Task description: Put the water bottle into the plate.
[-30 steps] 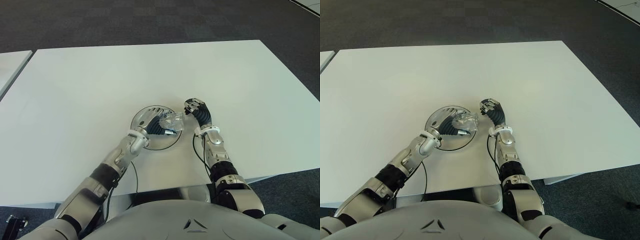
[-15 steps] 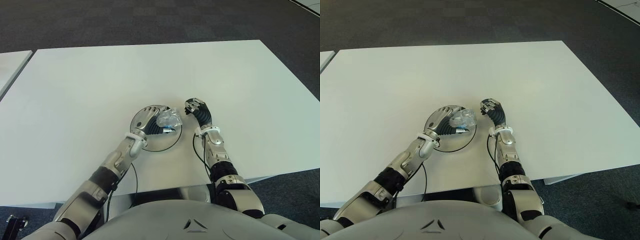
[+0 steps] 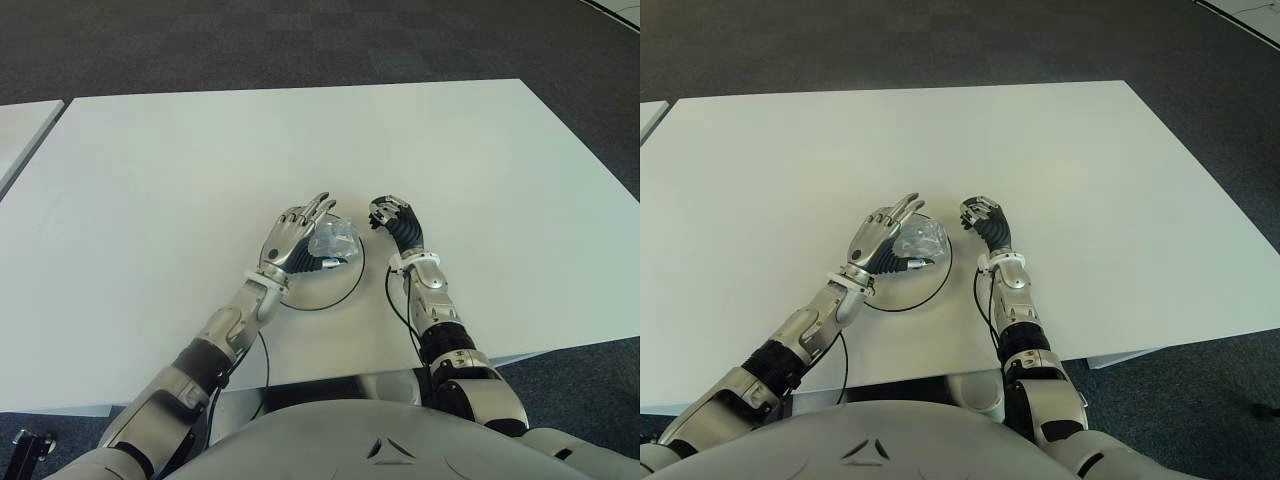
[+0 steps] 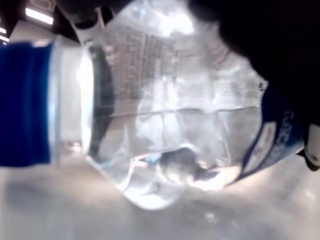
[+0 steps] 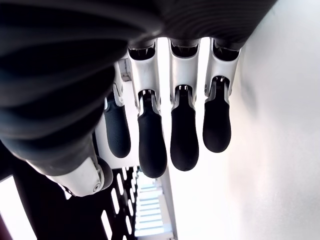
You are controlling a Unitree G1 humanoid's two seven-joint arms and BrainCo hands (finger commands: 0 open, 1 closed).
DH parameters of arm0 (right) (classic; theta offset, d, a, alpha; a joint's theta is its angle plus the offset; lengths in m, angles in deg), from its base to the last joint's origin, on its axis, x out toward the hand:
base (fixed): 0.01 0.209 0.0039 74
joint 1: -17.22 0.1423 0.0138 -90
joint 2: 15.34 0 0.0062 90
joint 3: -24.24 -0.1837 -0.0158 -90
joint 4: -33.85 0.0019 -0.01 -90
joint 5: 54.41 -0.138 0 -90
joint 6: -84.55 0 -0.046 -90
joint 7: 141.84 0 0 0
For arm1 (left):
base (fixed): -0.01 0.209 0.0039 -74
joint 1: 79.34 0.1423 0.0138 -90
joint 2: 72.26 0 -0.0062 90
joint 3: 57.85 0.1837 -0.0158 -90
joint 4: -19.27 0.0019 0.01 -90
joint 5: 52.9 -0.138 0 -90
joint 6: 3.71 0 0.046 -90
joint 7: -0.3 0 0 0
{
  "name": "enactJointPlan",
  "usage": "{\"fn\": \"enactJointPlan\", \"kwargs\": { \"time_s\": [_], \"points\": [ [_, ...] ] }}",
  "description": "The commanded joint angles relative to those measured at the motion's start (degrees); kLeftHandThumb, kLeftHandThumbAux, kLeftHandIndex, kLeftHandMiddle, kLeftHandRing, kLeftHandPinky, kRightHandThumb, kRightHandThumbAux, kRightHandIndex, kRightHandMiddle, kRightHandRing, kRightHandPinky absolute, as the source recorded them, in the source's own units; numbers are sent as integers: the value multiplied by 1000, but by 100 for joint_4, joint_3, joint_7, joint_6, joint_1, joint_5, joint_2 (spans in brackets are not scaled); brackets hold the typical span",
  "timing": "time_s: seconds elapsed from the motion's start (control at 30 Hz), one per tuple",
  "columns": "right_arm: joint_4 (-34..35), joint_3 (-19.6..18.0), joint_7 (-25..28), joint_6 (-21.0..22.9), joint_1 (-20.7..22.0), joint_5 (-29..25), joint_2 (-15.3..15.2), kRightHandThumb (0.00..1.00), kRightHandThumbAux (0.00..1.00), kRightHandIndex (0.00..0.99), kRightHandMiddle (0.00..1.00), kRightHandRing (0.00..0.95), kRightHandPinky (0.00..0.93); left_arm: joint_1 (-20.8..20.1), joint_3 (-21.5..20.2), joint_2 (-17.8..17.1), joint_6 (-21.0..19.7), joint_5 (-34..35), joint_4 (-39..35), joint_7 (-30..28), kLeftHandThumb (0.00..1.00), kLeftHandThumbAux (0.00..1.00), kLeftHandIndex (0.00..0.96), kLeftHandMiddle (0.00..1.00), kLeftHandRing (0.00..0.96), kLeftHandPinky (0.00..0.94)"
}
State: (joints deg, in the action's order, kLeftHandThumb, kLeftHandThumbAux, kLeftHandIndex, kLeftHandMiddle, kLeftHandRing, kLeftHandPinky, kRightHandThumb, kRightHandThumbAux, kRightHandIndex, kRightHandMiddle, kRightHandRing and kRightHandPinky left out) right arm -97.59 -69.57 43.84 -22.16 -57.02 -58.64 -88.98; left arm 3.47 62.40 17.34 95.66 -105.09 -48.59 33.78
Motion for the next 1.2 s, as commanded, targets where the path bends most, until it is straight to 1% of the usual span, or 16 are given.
{"fn": "enactJointPlan", "kwargs": {
  "time_s": [0.03,0.2,0.33,0.5,0.63,0.8,1.03,1.2],
  "points": [
    [-330,13,-69,441,-403,61,4,703,730,433,622,609,588,217,77,-66,-222,-212,358,256,0,423,0,0,0,0],
    [-357,19,12,421,-398,34,-15,703,730,433,626,617,598,216,51,22,-370,-280,441,589,0,410,0,0,0,0],
    [-374,24,39,418,-391,36,-29,703,731,433,622,617,590,232,28,93,-481,-283,466,804,0,398,0,0,0,0],
    [-404,31,41,388,-383,53,-44,703,732,433,621,619,590,239,6,162,-516,-230,508,1017,0,378,0,0,0,0],
    [-414,37,48,374,-382,57,-55,703,732,432,623,620,588,228,-29,229,-433,-174,591,1315,0,365,0,0,0,0],
    [-418,38,50,360,-385,56,-58,703,732,432,624,619,592,212,-24,256,-375,-134,652,1466,0,360,0,0,0,0],
    [-424,17,27,376,-383,36,-45,703,731,433,626,619,600,202,-44,274,-194,-56,719,1676,0,358,0,0,0,0],
    [-428,19,23,390,-387,42,-49,703,731,433,623,620,589,211,-49,272,-137,-39,724,1752,0,357,0,0,0,0]
  ]
}}
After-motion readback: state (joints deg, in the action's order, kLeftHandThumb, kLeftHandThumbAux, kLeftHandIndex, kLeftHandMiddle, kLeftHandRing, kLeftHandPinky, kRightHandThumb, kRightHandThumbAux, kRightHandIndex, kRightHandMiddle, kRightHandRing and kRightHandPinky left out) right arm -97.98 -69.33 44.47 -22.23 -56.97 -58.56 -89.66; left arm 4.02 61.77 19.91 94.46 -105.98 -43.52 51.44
